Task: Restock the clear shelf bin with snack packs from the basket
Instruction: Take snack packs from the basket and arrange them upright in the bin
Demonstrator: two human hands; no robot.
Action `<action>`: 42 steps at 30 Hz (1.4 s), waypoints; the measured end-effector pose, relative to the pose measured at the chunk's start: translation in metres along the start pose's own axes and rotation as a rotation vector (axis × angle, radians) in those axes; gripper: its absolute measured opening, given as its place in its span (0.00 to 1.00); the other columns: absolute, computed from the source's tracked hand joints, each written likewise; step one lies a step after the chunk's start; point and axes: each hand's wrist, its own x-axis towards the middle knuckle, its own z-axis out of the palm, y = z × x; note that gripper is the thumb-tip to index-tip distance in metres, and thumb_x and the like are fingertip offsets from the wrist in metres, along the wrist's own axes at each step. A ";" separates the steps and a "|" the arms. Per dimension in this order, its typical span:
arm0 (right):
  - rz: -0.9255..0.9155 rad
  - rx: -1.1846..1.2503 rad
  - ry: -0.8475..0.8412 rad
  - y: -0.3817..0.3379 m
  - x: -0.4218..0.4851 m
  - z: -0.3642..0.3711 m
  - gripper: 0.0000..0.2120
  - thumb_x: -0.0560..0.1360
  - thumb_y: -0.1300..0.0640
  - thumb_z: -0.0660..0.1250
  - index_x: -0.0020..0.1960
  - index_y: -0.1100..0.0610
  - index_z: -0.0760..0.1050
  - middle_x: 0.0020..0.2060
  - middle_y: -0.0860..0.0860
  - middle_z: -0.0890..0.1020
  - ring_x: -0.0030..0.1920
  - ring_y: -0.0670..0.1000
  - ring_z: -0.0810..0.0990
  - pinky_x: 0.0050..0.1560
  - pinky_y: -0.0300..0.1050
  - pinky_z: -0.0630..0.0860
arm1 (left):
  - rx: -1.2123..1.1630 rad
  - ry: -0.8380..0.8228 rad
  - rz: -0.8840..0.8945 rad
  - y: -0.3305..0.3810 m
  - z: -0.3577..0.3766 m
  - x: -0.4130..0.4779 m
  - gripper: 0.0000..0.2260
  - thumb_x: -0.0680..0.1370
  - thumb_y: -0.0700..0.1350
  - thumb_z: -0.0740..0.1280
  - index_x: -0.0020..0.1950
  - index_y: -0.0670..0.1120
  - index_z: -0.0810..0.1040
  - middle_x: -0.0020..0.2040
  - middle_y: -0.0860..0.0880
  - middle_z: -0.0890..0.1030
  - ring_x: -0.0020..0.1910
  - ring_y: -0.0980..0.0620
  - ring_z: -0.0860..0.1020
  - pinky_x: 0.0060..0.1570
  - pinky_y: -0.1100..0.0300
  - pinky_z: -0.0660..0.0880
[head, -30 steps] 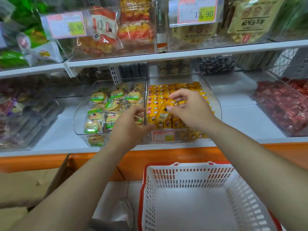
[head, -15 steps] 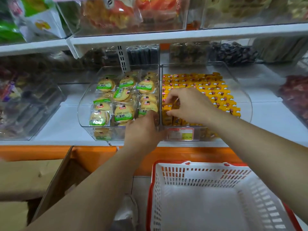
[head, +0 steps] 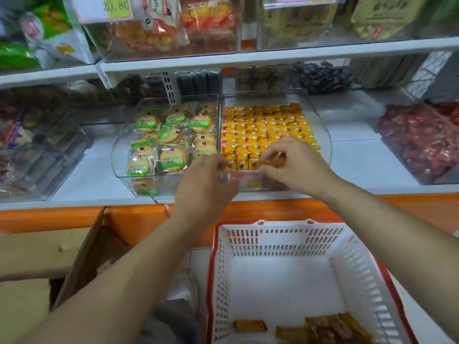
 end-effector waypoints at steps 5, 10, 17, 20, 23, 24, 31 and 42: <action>0.151 0.019 -0.200 0.057 -0.099 0.019 0.03 0.70 0.52 0.75 0.42 0.49 0.81 0.40 0.45 0.81 0.39 0.45 0.78 0.43 0.45 0.74 | 0.176 -0.519 0.080 0.008 0.062 -0.055 0.17 0.77 0.53 0.73 0.64 0.51 0.78 0.62 0.49 0.79 0.57 0.49 0.79 0.55 0.55 0.76; 0.443 0.046 -0.459 0.139 -0.170 0.072 0.02 0.74 0.59 0.73 0.46 0.57 0.83 0.44 0.51 0.84 0.44 0.49 0.81 0.47 0.45 0.75 | 0.152 -0.727 -0.149 -0.024 0.157 -0.096 0.15 0.79 0.53 0.71 0.62 0.48 0.77 0.62 0.47 0.80 0.57 0.47 0.78 0.59 0.52 0.77; 0.715 0.088 -0.774 0.217 -0.242 0.148 0.19 0.77 0.45 0.70 0.64 0.53 0.77 0.58 0.51 0.79 0.54 0.51 0.77 0.52 0.43 0.70 | 0.205 -1.033 -0.317 -0.102 0.272 -0.155 0.22 0.80 0.52 0.70 0.71 0.47 0.72 0.67 0.45 0.76 0.63 0.45 0.76 0.55 0.54 0.73; 0.750 0.038 -0.946 0.234 -0.258 0.175 0.27 0.75 0.41 0.70 0.70 0.52 0.72 0.65 0.53 0.76 0.60 0.53 0.76 0.56 0.45 0.71 | 0.219 -1.125 -0.377 -0.127 0.301 -0.157 0.26 0.78 0.53 0.72 0.73 0.48 0.70 0.70 0.45 0.74 0.65 0.45 0.75 0.56 0.55 0.73; 0.762 -0.023 -1.143 0.247 -0.268 0.193 0.39 0.70 0.33 0.70 0.75 0.50 0.65 0.72 0.53 0.71 0.67 0.55 0.72 0.64 0.48 0.70 | 0.280 -1.217 -0.387 -0.142 0.322 -0.165 0.31 0.77 0.57 0.74 0.75 0.48 0.68 0.70 0.44 0.72 0.65 0.43 0.75 0.57 0.53 0.74; 0.765 -0.031 -1.208 0.250 -0.269 0.197 0.43 0.68 0.30 0.70 0.76 0.50 0.63 0.73 0.53 0.69 0.69 0.56 0.71 0.66 0.49 0.68 | 0.314 -1.239 -0.373 -0.146 0.327 -0.168 0.31 0.77 0.56 0.74 0.75 0.47 0.67 0.70 0.44 0.71 0.64 0.43 0.75 0.58 0.52 0.75; 0.544 -0.283 -1.453 0.246 -0.266 0.213 0.46 0.55 0.23 0.71 0.61 0.54 0.77 0.54 0.53 0.82 0.53 0.55 0.80 0.58 0.54 0.78 | 0.380 -1.457 -0.222 -0.149 0.339 -0.179 0.22 0.79 0.52 0.71 0.70 0.45 0.75 0.67 0.43 0.78 0.63 0.44 0.77 0.61 0.53 0.75; 0.603 -0.160 -1.377 0.254 -0.273 0.223 0.41 0.57 0.33 0.79 0.62 0.53 0.75 0.54 0.51 0.80 0.52 0.53 0.79 0.51 0.48 0.77 | -0.198 -1.143 -0.558 -0.127 0.340 -0.154 0.08 0.78 0.46 0.72 0.56 0.50 0.78 0.51 0.47 0.82 0.48 0.48 0.81 0.43 0.55 0.78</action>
